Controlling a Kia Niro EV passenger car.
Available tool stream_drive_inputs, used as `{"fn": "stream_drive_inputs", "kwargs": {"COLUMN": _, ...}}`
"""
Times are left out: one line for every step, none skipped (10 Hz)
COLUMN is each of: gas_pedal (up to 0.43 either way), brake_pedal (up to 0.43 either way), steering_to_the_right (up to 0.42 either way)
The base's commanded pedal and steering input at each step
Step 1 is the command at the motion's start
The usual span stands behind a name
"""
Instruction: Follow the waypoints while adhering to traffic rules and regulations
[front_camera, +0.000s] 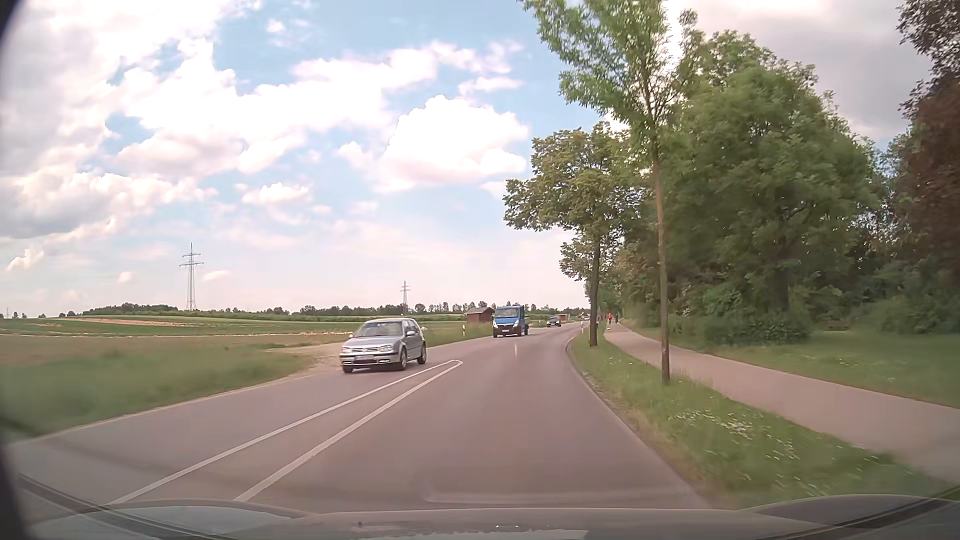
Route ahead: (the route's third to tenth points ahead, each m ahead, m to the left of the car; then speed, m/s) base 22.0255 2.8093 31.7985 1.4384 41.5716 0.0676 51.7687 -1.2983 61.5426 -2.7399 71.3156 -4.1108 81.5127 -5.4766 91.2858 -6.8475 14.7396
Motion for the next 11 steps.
{"fn": "stream_drive_inputs", "kwargs": {"gas_pedal": 0.130, "brake_pedal": 0.018, "steering_to_the_right": 0.015}}
{"fn": "stream_drive_inputs", "kwargs": {"gas_pedal": 0.130, "brake_pedal": 0.018, "steering_to_the_right": 0.015}}
{"fn": "stream_drive_inputs", "kwargs": {"gas_pedal": 0.130, "brake_pedal": 0.018, "steering_to_the_right": 0.015}}
{"fn": "stream_drive_inputs", "kwargs": {"gas_pedal": 0.130, "brake_pedal": 0.018, "steering_to_the_right": 0.015}}
{"fn": "stream_drive_inputs", "kwargs": {"gas_pedal": 0.130, "brake_pedal": 0.018, "steering_to_the_right": 0.015}}
{"fn": "stream_drive_inputs", "kwargs": {"gas_pedal": 0.130, "brake_pedal": 0.018, "steering_to_the_right": 0.015}}
{"fn": "stream_drive_inputs", "kwargs": {"gas_pedal": 0.130, "brake_pedal": 0.018, "steering_to_the_right": 0.015}}
{"fn": "stream_drive_inputs", "kwargs": {"gas_pedal": 0.130, "brake_pedal": 0.018, "steering_to_the_right": 0.015}}
{"fn": "stream_drive_inputs", "kwargs": {"gas_pedal": 0.130, "brake_pedal": 0.018, "steering_to_the_right": 0.015}}
{"fn": "stream_drive_inputs", "kwargs": {"gas_pedal": 0.130, "brake_pedal": 0.018, "steering_to_the_right": 0.015}}
{"fn": "stream_drive_inputs", "kwargs": {"gas_pedal": 0.130, "brake_pedal": 0.018, "steering_to_the_right": 0.014}}
